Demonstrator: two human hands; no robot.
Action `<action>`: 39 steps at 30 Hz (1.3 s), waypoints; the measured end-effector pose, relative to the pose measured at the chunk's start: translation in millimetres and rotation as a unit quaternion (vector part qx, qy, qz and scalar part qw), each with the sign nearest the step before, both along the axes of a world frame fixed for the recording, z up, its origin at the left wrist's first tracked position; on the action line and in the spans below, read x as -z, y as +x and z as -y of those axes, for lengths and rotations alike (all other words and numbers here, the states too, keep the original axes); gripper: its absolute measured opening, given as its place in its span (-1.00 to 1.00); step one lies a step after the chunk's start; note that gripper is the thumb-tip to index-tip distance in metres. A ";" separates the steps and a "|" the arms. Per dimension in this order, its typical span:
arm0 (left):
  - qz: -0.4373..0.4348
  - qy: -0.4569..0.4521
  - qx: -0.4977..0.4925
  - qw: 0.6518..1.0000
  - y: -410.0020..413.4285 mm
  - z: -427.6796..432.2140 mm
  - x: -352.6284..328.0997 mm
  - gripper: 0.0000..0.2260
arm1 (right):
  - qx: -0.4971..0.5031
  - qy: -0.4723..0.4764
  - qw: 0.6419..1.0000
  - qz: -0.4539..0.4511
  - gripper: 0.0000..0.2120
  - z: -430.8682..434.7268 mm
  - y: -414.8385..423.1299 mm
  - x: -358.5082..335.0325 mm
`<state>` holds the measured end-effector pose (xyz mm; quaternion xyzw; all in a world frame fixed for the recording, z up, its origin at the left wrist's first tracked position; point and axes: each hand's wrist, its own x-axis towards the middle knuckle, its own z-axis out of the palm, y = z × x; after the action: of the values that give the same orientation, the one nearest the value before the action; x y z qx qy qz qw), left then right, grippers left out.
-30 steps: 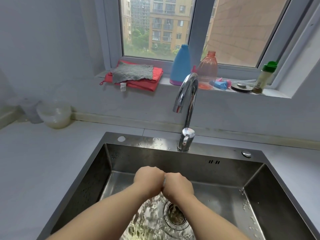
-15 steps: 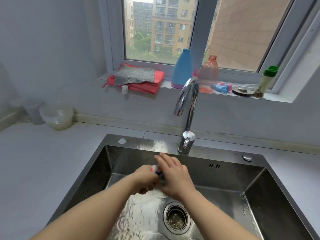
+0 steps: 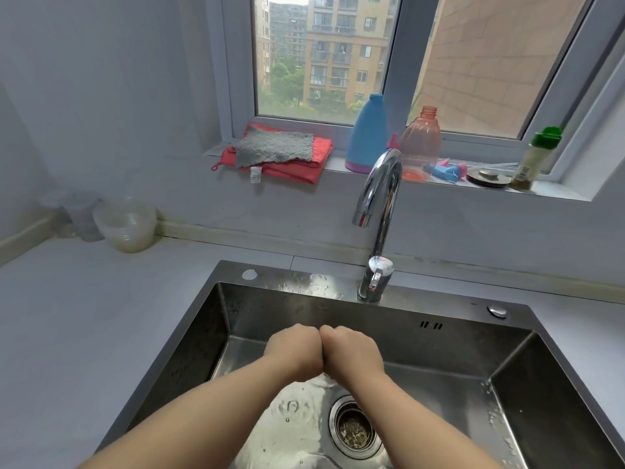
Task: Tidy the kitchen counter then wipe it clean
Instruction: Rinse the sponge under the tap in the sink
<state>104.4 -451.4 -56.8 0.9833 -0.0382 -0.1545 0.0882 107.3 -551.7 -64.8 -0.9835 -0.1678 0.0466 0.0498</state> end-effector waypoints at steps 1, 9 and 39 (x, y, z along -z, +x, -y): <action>0.019 0.022 0.012 1.000 0.0 -0.1 0.6 -0.81 | 0.011 0.006 1.000 -0.007 -0.79 -1.1 -0.3 -2.5; 0.129 0.132 0.131 0.974 7.3 -5.5 -5.7 -0.80 | 0.104 0.088 0.986 -0.095 -0.78 -5.9 1.3 -8.3; 0.260 -0.426 -0.170 0.850 138.7 -116.8 -197.7 -0.90 | 0.059 0.234 0.969 0.047 -0.74 -69.8 130.6 -227.4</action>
<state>243.2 -334.6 140.9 0.8448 0.0455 0.1555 0.5100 237.9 -481.8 162.6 -0.9536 -0.1181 -0.0432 0.2736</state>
